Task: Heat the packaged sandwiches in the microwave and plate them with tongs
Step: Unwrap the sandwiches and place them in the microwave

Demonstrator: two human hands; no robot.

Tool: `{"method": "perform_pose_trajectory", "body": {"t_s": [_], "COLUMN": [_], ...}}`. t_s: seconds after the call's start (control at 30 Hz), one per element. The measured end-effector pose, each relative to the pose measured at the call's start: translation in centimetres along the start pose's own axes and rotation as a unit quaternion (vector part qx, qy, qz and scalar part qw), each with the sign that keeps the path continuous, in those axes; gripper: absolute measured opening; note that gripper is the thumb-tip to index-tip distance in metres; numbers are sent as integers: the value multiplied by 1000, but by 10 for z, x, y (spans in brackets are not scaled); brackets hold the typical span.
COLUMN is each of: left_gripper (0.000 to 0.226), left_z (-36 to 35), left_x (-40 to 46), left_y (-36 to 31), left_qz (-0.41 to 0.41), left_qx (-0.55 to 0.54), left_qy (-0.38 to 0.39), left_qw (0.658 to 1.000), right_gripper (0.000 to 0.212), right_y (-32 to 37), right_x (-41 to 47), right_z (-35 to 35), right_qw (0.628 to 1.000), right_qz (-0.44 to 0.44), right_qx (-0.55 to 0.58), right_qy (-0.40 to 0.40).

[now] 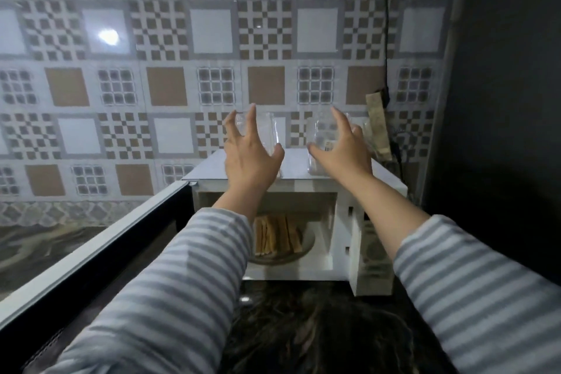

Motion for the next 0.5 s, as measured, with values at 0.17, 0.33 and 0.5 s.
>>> {"method": "perform_pose_trajectory", "body": {"t_s": [0.17, 0.33, 0.5], "left_gripper": [83, 84, 86], "left_z": [-29, -60, -76], "left_x": [60, 91, 96], "left_y": [24, 49, 61], "left_qz": [12, 68, 84], "left_qx": [15, 18, 35], "left_qy": [47, 115, 159], "left_qw": [999, 991, 983], "right_gripper": [79, 79, 82], "right_y": [-12, -30, -39], "right_x": [59, 89, 98], "right_z": [-33, -72, -90], "right_qw": [999, 993, 988], "right_qz": [-37, -64, -74], "right_qx": [-5, -13, -30], "right_qy": [36, 97, 136]}}
Point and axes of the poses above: each hand's wrist, its own x-axis towards the middle knuckle, its own z-axis out of the back of the hand, y = z × x, the point moved 8 cm from there along x, towards the middle knuckle, and after that the axes turned 13 degrees about y, right-handed, at the moved point
